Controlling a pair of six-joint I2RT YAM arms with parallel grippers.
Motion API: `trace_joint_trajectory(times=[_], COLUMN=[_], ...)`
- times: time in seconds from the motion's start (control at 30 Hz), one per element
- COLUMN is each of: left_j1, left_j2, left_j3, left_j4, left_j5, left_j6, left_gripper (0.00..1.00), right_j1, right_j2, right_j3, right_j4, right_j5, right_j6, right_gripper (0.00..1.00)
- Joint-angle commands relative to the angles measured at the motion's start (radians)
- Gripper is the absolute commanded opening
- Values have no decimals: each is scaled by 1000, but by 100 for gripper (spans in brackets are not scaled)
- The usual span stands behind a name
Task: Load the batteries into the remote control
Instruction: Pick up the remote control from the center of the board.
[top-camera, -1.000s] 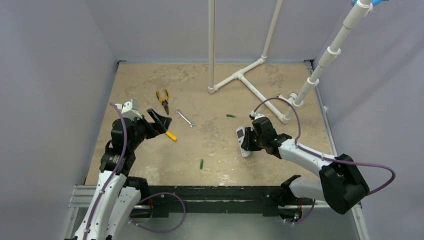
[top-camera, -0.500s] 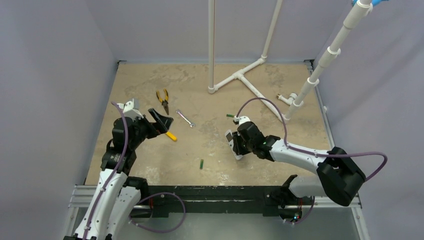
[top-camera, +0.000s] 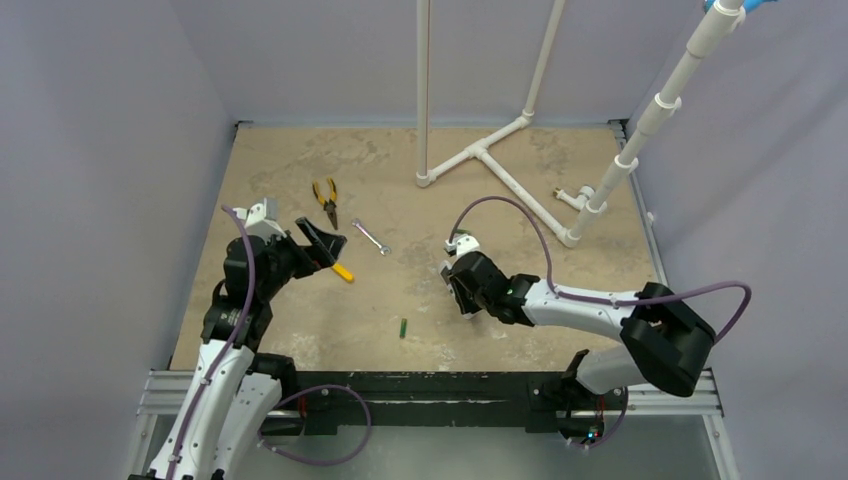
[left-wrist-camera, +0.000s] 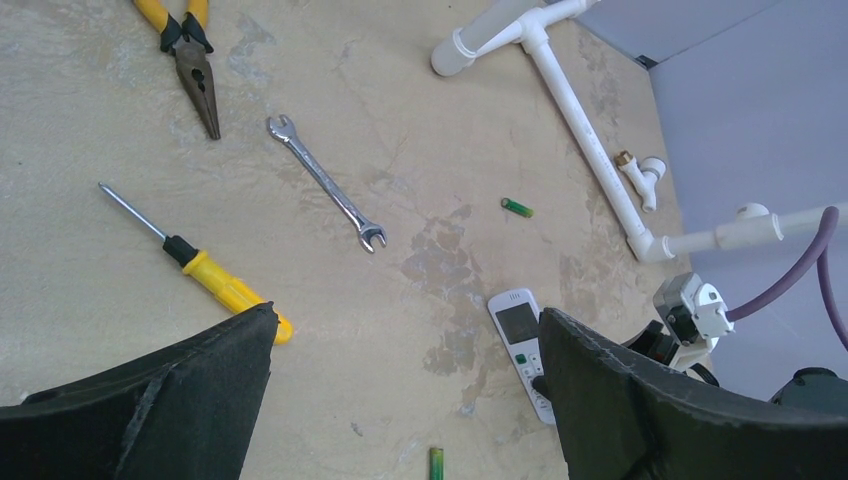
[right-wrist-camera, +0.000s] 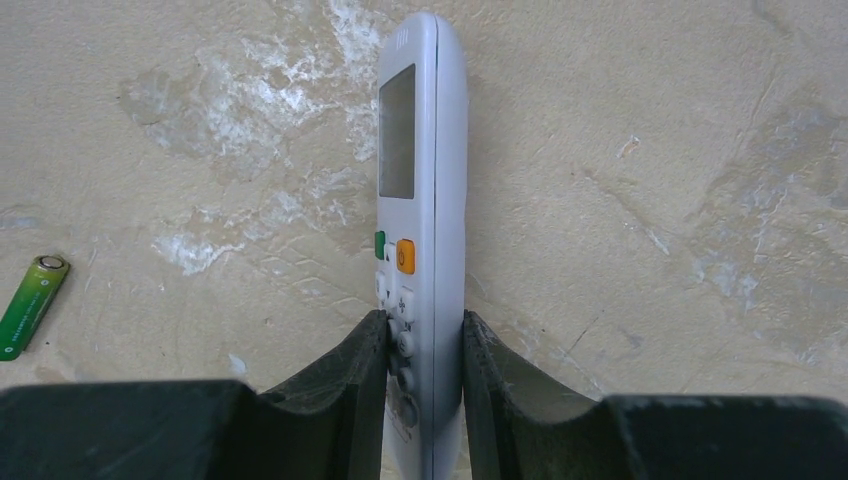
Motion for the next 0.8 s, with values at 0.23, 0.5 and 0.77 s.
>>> trace_joint_trajectory(times=[0.23, 0.5, 0.77], left_j1=[-5, -4, -25], left_j2=[9, 136, 238], left_j3=[-1, 40, 111], left_j4=[50, 183, 240], left_j5=[31, 206, 284], left_j6=[-41, -253, -442], left_gripper=[100, 96, 90], right_j1=[27, 30, 49], right_j2=[-38, -127, -103], right_j3=[6, 51, 134], right_j4=[1, 117, 251], right_j5=[-52, -65, -63], right_j6=[-104, -314, -530], right_gripper=[0, 0, 0])
